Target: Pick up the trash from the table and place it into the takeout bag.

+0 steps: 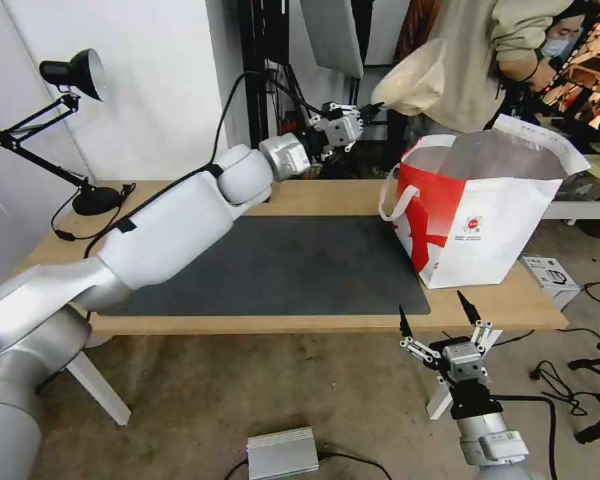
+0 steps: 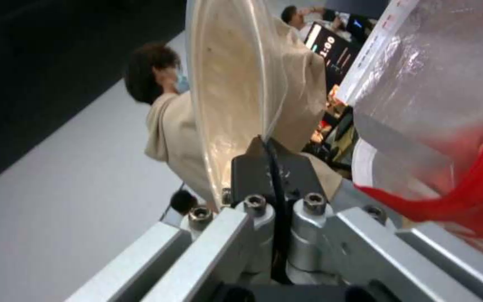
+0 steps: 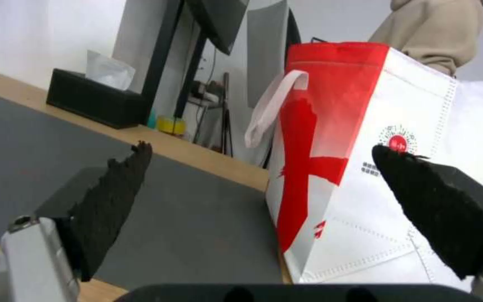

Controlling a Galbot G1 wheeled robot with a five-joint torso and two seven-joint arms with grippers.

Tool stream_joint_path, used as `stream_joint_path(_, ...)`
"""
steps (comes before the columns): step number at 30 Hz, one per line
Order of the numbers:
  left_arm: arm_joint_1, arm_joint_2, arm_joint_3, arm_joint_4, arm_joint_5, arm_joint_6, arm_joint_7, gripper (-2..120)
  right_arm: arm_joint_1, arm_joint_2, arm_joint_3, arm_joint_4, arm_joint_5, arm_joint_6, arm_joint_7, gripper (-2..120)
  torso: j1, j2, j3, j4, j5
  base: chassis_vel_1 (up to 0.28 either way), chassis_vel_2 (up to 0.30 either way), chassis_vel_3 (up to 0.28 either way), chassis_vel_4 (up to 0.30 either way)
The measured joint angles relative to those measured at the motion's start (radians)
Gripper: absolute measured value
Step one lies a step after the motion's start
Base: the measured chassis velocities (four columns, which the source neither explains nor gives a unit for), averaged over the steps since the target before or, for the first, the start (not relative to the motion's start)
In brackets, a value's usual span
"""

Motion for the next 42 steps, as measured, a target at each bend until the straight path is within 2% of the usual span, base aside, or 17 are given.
stream_joint_path(4, 0.001, -0.073, -0.016, 0.070, 0.052, -0.040, 0.002, 0, 0.000, 0.000, 0.000, 0.000, 0.000, 0.000, 0.000, 100, 0.000, 0.000, 0.000, -0.0002, 0.0001, 0.000, 0.000, 0.000, 0.000)
stream_joint_path(19, 0.025, -0.212, -0.070, 0.197, 0.182, -0.120, 0.003, 0, 0.000, 0.000, 0.000, 0.000, 0.000, 0.000, 0.000, 100, 0.000, 0.000, 0.000, -0.0002, 0.0001, 0.000, 0.000, 0.000, 0.000)
stream_joint_path(27, 0.045, -0.252, -0.109, 0.240, 0.278, -0.162, 0.016, 0, 0.000, 0.000, 0.000, 0.000, 0.000, 0.000, 0.000, 100, 0.000, 0.000, 0.000, -0.0001, 0.0000, 0.000, 0.000, 0.000, 0.000)
stream_joint_path(42, 0.101, -0.319, -0.150, 0.316, 0.332, -0.197, 0.020, 0, 0.000, 0.000, 0.000, 0.000, 0.000, 0.000, 0.000, 100, 0.000, 0.000, 0.000, 0.0000, 0.0000, 0.000, 0.000, 0.000, 0.000)
